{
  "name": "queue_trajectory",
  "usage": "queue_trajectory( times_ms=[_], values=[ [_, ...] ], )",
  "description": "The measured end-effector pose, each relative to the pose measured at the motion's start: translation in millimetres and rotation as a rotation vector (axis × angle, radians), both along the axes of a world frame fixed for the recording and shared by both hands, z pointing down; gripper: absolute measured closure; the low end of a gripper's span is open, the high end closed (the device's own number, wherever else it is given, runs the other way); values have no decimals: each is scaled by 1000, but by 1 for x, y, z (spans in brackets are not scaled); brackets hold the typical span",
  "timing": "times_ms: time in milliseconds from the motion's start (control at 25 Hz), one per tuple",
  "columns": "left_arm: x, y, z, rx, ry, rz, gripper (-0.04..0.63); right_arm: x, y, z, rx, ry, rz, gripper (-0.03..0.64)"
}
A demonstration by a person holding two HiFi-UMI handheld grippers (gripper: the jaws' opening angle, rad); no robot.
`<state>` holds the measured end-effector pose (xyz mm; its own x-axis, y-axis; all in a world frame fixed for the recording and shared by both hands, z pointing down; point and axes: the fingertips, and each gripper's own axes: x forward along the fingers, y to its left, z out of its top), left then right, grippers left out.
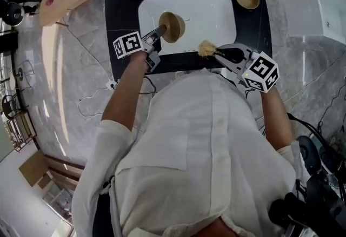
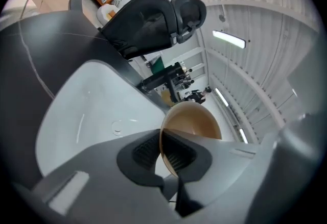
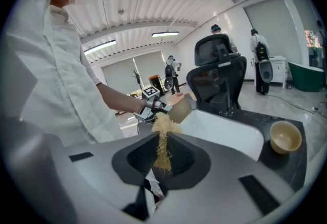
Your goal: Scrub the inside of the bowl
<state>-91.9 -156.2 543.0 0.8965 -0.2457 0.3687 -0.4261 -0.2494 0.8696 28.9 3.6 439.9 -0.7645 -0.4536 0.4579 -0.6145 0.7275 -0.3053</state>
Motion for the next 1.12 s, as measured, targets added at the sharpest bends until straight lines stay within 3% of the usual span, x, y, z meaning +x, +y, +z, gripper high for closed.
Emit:
queue_trajectory(
  times_ms=[240,440,640,840,1120],
  values=[
    [1,-23,58,-15,-269,28,581,17,6,2,1,33,195,578],
    [14,-44,107,-58,-393,31,581,39,17,0,-12,53,344,579],
    [20,-56,150,-47,-545,53,580,58,36,-3,-44,48,453,580],
    [18,-70,186,-36,-640,56,580,71,50,-1,-77,83,498,580],
    [24,-72,220,-74,-678,51,580,88,58,7,-127,116,501,580]
  ],
)
